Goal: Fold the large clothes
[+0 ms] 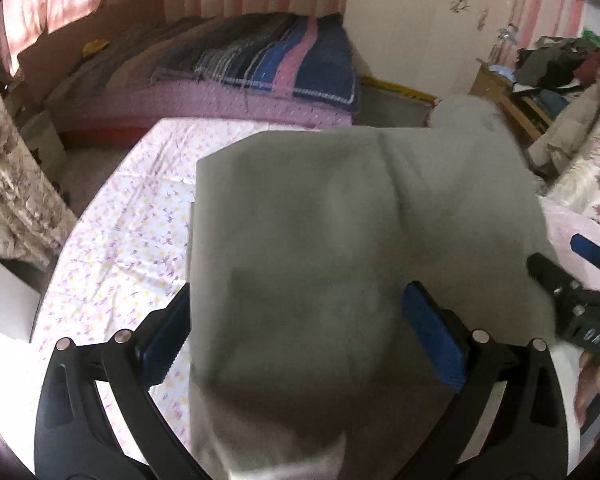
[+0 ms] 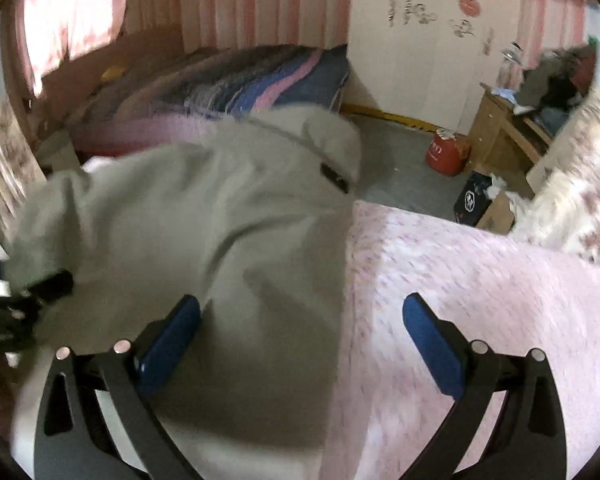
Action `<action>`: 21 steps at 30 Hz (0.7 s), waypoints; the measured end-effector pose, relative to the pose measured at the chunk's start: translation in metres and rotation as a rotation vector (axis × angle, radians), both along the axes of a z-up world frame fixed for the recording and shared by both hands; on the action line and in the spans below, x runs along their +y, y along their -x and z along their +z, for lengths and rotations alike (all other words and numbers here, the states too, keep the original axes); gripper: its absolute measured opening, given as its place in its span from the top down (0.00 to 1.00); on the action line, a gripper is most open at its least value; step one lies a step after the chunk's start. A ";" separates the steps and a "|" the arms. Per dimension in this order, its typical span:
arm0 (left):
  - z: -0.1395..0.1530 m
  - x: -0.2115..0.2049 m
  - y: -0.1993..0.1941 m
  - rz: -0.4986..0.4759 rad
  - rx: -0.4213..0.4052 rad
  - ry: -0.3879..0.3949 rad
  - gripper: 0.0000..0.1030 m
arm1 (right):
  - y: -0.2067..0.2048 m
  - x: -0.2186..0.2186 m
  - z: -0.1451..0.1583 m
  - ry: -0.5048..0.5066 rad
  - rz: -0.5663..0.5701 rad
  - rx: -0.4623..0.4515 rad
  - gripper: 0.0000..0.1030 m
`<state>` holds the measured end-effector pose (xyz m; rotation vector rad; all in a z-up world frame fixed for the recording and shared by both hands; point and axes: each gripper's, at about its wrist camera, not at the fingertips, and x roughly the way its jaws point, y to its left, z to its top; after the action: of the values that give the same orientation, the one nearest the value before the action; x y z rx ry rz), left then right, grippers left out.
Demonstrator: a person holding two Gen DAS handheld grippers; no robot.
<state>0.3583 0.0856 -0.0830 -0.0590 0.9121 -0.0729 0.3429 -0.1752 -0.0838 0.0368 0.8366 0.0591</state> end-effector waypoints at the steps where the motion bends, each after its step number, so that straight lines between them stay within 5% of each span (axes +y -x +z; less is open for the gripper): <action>1: 0.005 0.000 0.009 -0.008 -0.012 -0.004 0.03 | 0.016 -0.002 0.006 -0.039 0.003 -0.024 0.02; 4: 0.019 0.002 0.047 -0.008 -0.062 0.002 0.03 | 0.072 0.000 0.019 -0.089 0.043 -0.077 0.02; 9: 0.015 0.003 0.099 0.034 -0.087 0.042 0.03 | 0.125 0.010 -0.003 0.003 0.057 -0.071 0.02; 14: -0.007 0.010 0.118 0.068 -0.061 0.117 0.03 | 0.125 -0.003 -0.033 -0.007 0.056 0.008 0.02; 21: -0.021 0.023 0.136 0.095 -0.102 0.185 0.03 | 0.126 -0.007 -0.036 -0.029 0.057 -0.016 0.02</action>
<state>0.2222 0.1081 -0.1044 -0.2676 0.7979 -0.0713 0.2168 -0.1825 -0.1202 0.0394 0.8208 0.1247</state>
